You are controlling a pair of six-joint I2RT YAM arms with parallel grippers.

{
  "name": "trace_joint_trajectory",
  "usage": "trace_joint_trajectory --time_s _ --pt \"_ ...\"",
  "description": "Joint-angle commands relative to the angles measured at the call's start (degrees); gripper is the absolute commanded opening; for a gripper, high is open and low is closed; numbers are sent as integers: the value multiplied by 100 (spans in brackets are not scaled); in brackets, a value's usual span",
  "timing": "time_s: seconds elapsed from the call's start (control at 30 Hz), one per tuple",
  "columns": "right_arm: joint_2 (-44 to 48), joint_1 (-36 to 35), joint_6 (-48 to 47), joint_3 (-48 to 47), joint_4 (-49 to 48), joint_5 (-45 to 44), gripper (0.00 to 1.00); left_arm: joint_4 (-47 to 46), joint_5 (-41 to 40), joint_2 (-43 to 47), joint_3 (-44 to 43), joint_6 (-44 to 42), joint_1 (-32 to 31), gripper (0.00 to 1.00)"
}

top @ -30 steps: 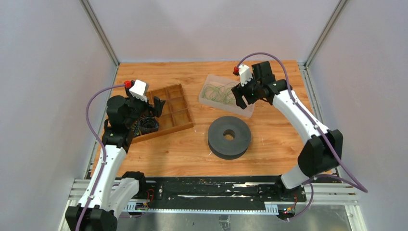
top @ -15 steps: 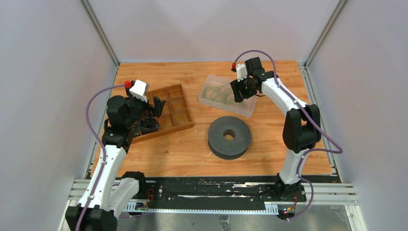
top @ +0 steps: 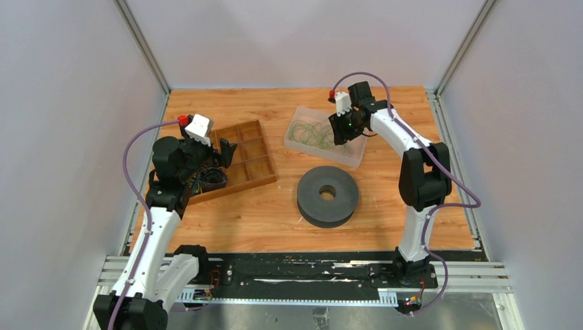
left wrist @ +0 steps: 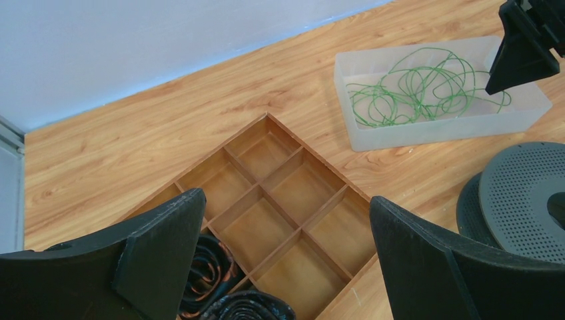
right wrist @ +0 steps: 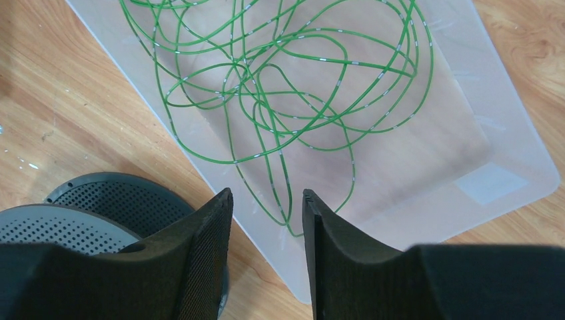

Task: Wrap the cables
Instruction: Pick up the cable from the storage box.

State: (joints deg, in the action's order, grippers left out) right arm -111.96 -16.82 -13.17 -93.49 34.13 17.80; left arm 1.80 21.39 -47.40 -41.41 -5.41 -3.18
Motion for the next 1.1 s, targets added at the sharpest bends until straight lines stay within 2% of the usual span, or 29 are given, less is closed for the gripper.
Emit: trace_joint_trajectory --time_s 0.0,0.17,0.43,0.77,0.93,1.07 --pt "-132 116 -162 -193 71 60 42 -134 38 28 32 1 21 98" --pt "-359 121 -228 -321 73 101 33 -133 52 19 35 0 26 98" --pt "-211 150 -303 -509 302 28 1 -143 50 0 38 4 21 98" --pt "1703 171 -128 -1173 729 -140 1 -342 -108 34 90 285 20 98" --pt "2316 170 119 -2126 871 -390 1 -363 -82 85 86 303 19 98" --pt "2404 170 304 -3060 966 -453 1 -423 -55 67 69 279 19 98"
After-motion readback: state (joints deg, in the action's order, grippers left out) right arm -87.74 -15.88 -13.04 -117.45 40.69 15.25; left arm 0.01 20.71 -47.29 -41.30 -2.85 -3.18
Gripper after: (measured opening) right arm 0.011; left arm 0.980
